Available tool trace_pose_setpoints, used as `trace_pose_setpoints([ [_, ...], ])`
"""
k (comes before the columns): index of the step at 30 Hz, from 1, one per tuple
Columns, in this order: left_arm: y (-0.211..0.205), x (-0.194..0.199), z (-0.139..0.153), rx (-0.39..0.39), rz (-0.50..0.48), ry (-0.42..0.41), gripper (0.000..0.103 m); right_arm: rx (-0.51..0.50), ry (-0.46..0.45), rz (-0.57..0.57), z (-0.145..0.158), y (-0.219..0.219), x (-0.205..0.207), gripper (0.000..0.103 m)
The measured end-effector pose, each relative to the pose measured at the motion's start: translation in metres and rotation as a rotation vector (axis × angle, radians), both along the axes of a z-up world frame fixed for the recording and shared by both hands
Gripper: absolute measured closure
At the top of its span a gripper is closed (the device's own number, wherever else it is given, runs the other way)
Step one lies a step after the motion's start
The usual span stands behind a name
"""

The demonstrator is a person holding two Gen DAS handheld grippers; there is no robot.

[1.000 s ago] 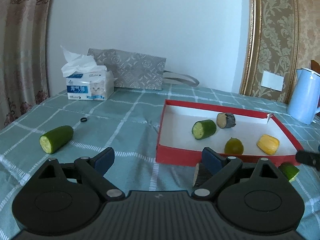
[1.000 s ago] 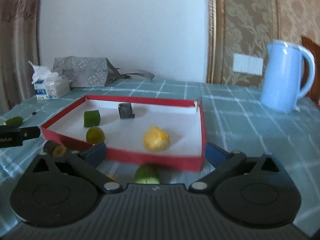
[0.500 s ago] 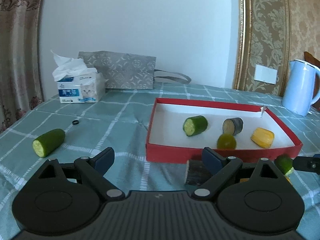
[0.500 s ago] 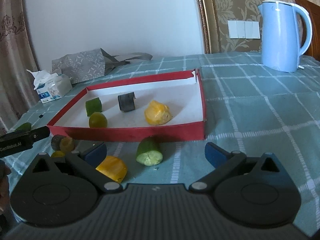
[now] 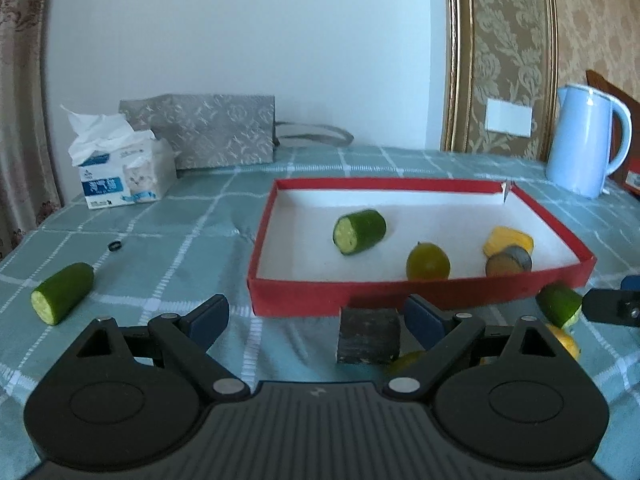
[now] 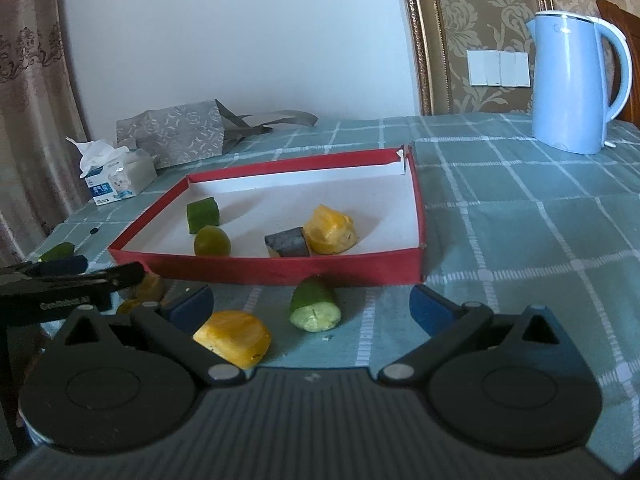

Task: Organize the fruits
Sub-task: 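Reach the left tool to the dark square block and close on it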

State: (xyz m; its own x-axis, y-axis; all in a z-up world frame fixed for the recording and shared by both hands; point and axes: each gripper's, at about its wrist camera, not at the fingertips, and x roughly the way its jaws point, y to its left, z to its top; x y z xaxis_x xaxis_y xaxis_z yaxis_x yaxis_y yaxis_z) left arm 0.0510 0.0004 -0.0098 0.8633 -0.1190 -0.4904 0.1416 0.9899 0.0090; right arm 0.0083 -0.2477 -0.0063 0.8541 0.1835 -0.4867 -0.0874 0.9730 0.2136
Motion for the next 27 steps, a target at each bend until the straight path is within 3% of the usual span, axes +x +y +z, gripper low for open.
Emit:
trace_pose_setpoints([
  [11,0.010,0.017,-0.006,-0.082,0.010,0.105,0.008,-0.002,-0.002,0.007,0.000,0.002,-0.001,0.000],
  [16,0.004,0.016,-0.006,-0.047,-0.006,0.099,0.009,-0.009,0.003,0.006,0.000,0.002,0.000,0.000],
  [20,-0.001,0.014,-0.006,-0.017,-0.026,0.088,0.022,-0.008,0.010,0.008,0.000,0.002,0.001,0.000],
  [27,-0.001,0.014,-0.006,-0.047,-0.071,0.096,0.049,-0.016,-0.046,-0.071,0.007,-0.011,-0.004,0.000],
])
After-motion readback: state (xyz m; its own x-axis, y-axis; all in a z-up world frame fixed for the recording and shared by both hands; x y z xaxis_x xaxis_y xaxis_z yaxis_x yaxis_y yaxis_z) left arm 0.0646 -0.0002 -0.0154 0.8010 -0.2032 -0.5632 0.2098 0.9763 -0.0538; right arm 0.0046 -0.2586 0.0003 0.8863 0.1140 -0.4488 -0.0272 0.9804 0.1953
